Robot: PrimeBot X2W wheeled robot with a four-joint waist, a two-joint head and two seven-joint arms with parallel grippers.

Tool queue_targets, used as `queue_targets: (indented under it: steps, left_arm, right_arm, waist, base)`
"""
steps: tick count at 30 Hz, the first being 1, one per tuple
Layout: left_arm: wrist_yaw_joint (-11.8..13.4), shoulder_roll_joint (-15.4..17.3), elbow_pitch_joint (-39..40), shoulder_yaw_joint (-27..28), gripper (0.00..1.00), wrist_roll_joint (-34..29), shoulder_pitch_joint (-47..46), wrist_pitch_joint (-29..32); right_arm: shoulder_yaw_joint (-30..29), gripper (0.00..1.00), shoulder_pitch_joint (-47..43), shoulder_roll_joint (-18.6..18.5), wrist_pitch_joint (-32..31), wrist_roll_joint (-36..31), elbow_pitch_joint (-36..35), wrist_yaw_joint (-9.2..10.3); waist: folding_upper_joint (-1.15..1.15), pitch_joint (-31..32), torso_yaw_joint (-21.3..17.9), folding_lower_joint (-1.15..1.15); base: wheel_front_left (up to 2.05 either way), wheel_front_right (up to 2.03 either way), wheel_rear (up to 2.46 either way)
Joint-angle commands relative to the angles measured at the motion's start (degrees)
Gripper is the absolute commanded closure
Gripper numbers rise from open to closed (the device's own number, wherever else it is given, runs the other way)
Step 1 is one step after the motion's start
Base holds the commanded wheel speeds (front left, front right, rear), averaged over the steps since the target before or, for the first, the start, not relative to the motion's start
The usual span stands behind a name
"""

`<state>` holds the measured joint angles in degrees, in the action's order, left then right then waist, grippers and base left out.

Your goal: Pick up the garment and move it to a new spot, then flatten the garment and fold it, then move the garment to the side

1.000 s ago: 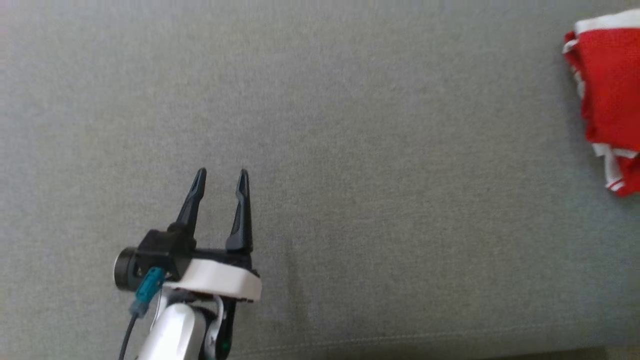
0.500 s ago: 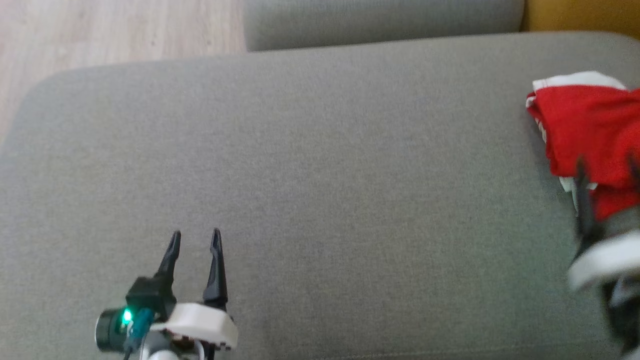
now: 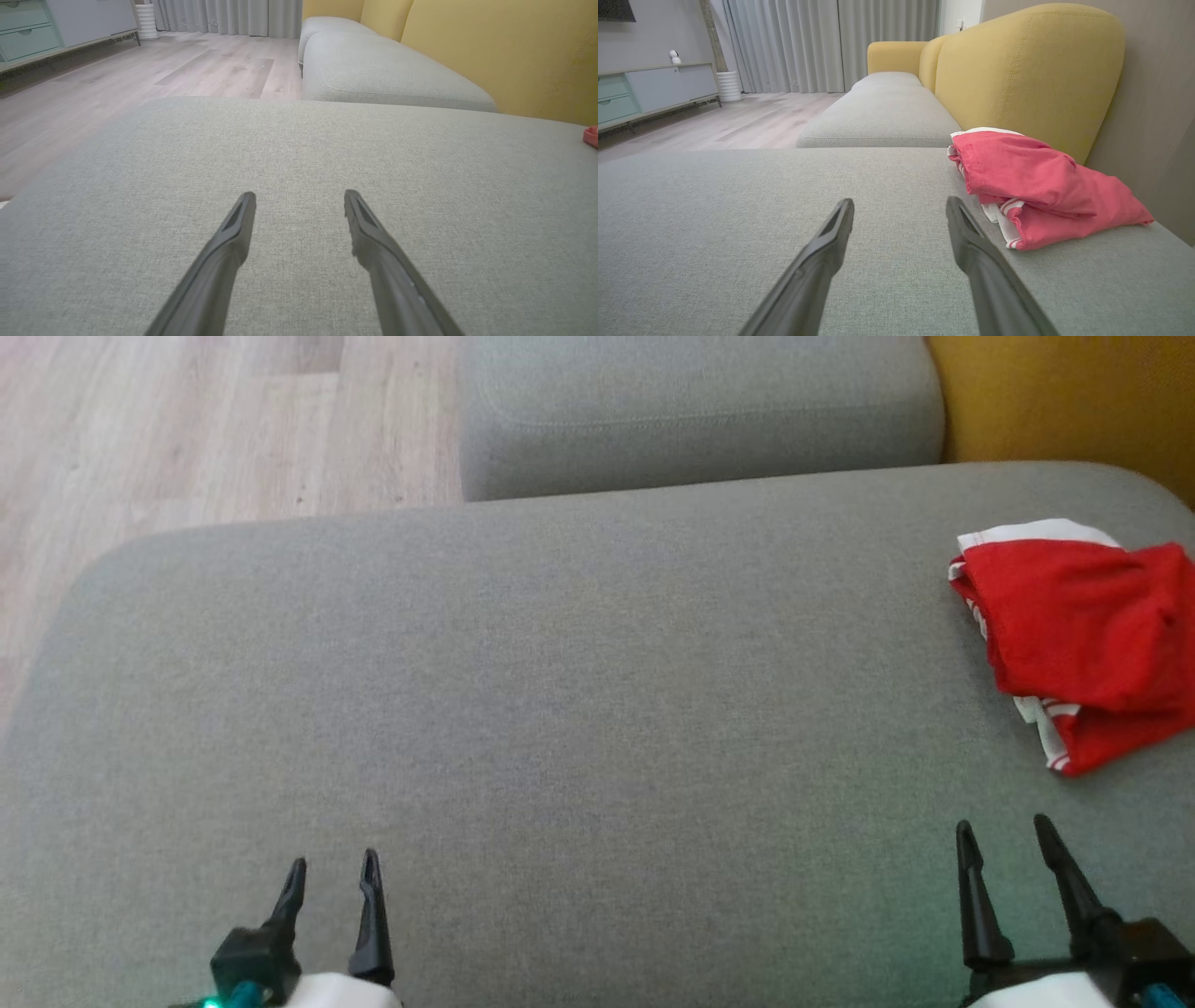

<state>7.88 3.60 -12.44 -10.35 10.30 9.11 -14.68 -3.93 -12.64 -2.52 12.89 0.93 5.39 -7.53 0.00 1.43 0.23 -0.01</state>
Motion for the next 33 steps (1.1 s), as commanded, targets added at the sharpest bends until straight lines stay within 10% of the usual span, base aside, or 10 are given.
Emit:
queue_targets:
  steps: [1,7,8,33]
  left_arm:
    - [0.17,0.21,2.17,1.92,0.0,0.05,-1.76,-0.32]
    - [-0.52,-0.01,4.55,2.05,0.0,-0.62,-1.4,-0.32]
    - [-0.55,-0.04,2.81,0.03,1.0,-0.32,0.43,0.03]
    - [-3.28,-0.03,0.36,2.28,1.0,14.88,-2.23,3.4]
  right_arm:
    - [1.17,0.0,1.37,-0.64,0.86,-0.27,-1.64,0.04]
    - [0.68,0.0,1.7,-0.4,1.82,-0.7,-0.79,0.04]
    - [-0.36,1.0,0.08,0.03,1.09,-0.43,0.91,0.0]
    - [0.04,1.0,3.29,-0.49,-2.2,16.58,4.18,0.01]
  waist:
    - [0.0,0.16,0.12,0.01]
    - [0.0,1.09,0.11,0.01]
    - [0.0,1.08,0.14,0.01]
    - [0.0,0.65,0.06,0.01]
  base:
    - [0.0,0.0,0.0]
    - [0.0,0.0,0.0]
    - [0.0,0.0,0.0]
    - [0.0,0.0,0.0]
